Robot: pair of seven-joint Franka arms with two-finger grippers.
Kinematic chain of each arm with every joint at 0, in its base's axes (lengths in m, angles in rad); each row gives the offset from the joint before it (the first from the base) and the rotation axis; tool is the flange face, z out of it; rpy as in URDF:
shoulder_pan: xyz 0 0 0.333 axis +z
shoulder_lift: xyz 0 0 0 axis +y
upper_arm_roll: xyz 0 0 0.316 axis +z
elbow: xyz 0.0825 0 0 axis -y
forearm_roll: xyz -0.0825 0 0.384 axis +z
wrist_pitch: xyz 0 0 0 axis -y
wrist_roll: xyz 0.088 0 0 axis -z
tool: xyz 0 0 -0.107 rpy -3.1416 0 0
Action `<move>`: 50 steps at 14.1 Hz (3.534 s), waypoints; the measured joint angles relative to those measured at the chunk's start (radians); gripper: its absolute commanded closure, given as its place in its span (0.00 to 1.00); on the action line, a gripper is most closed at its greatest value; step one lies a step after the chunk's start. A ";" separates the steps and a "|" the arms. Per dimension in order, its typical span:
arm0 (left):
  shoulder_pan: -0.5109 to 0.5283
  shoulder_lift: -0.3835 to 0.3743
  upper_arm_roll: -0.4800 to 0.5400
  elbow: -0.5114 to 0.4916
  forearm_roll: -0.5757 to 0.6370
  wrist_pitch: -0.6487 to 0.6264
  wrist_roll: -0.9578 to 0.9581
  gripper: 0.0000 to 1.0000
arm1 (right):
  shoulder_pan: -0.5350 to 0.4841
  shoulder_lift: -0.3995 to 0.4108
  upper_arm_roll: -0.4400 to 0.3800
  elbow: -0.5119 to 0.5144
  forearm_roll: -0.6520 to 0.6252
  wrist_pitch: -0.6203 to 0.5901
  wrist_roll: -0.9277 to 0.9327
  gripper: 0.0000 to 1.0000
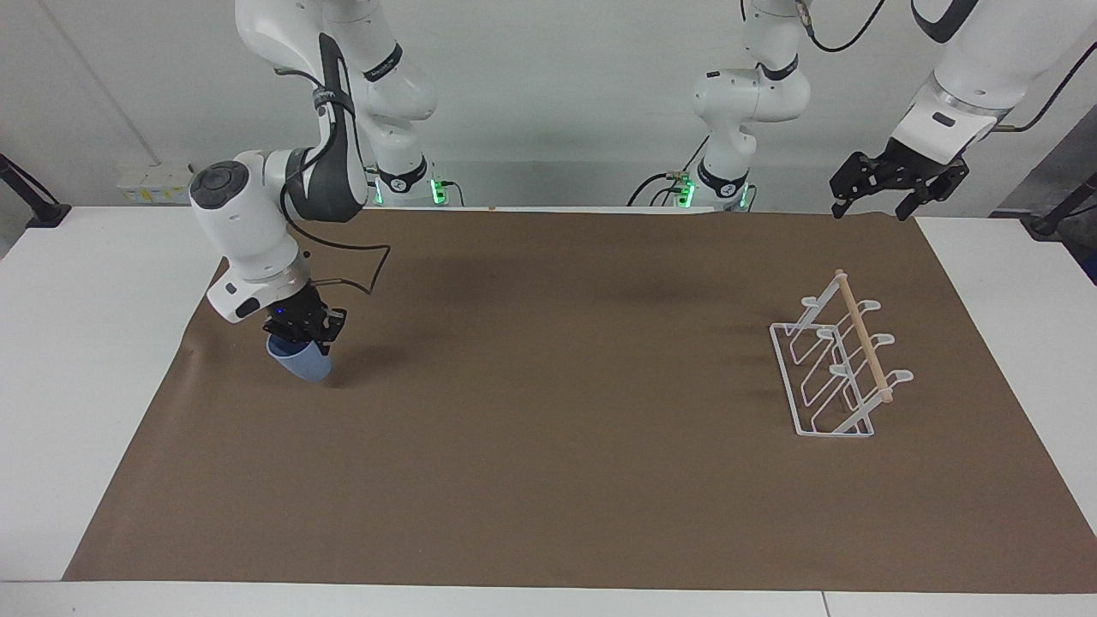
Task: Hang cup on cup holder
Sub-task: 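Lift the cup with the right gripper while the left gripper approaches, then move the open left gripper toward the cup held by the right gripper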
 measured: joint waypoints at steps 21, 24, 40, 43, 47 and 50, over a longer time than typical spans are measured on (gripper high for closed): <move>-0.069 -0.072 -0.022 -0.157 -0.122 0.111 0.920 0.00 | 0.058 -0.058 0.349 0.134 0.764 -0.045 0.300 1.00; -0.107 -0.078 -0.023 -0.173 -0.136 0.122 0.954 0.00 | 0.106 -0.057 0.354 0.139 0.765 0.012 0.417 1.00; -0.356 -0.153 -0.036 -0.308 -0.344 0.255 1.018 0.00 | 0.151 -0.051 0.349 0.201 0.780 -0.092 0.840 1.00; -0.399 -0.168 -0.038 -0.319 -0.350 0.227 1.005 0.00 | 0.145 -0.051 0.349 0.208 0.780 -0.092 0.840 1.00; -0.421 -0.185 -0.038 -0.333 -0.363 0.216 0.975 0.00 | 0.145 -0.052 0.348 0.210 0.780 -0.110 0.841 1.00; -0.421 -0.191 -0.029 -0.339 -0.402 0.214 0.960 0.00 | 0.144 -0.053 0.344 0.216 0.780 -0.128 0.841 1.00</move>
